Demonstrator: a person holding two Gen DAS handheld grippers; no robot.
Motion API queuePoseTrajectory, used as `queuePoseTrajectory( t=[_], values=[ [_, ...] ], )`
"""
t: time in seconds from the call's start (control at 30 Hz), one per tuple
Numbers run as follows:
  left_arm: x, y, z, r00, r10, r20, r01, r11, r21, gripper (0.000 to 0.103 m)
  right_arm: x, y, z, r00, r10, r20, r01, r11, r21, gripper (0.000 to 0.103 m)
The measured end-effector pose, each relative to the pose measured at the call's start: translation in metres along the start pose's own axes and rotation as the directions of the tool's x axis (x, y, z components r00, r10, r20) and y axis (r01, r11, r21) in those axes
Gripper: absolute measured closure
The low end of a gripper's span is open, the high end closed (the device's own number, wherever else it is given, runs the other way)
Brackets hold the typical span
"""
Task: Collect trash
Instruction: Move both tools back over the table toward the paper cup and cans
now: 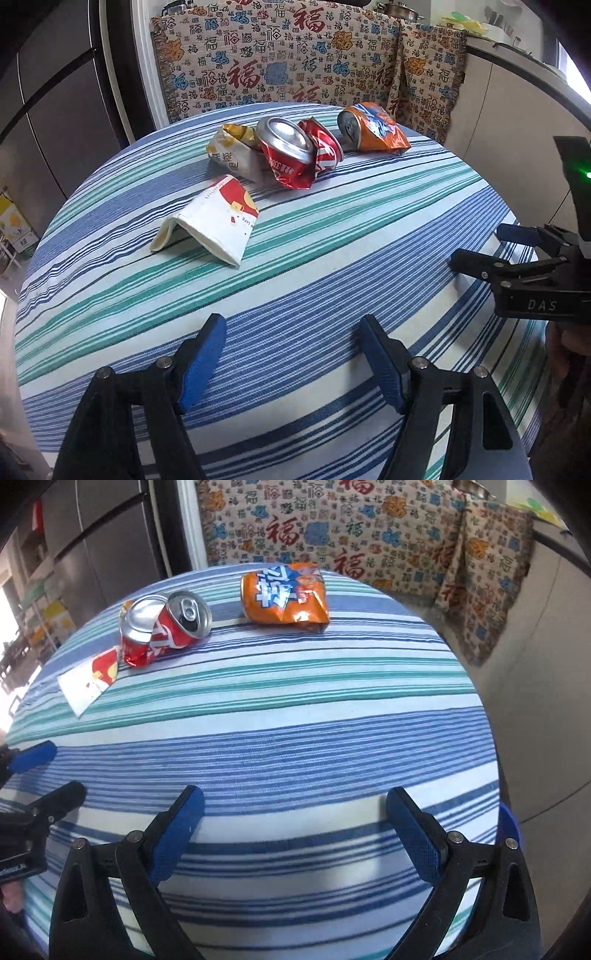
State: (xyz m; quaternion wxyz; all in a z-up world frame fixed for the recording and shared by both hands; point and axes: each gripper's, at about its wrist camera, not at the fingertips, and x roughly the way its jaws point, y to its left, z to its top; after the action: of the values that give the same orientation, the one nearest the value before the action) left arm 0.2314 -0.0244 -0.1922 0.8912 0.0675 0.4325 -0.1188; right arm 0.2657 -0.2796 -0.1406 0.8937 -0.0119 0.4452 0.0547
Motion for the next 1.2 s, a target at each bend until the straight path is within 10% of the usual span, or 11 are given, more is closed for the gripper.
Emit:
queuePoseTrajectory(
  t=[0.2, 0.8, 1.2],
  values=[
    [0.014, 0.006, 0.008, 1.0, 0.016, -0.021, -0.016, 1.0, -0.006, 0.0, 0.019, -0.002, 0.021, 1.0, -0.019, 0.005, 0.018, 1.0, 0.015, 0.0],
    [0.007, 0.022, 0.011, 0.998, -0.045, -0.04, 0.045, 0.999, 0.016, 0.0, 0.02, -0.005, 0.023, 1.0, -0.013, 0.005, 0.013, 1.0, 0.01, 0.0],
    [0.04, 0.064, 0.084, 0.991, -0.086, -0.102, 0.098, 0.988, 0.121, 0.001, 0.02, -0.006, 0.023, 1.0, -0.01, 0.006, 0.01, 1.0, 0.009, 0.0]
  ],
)
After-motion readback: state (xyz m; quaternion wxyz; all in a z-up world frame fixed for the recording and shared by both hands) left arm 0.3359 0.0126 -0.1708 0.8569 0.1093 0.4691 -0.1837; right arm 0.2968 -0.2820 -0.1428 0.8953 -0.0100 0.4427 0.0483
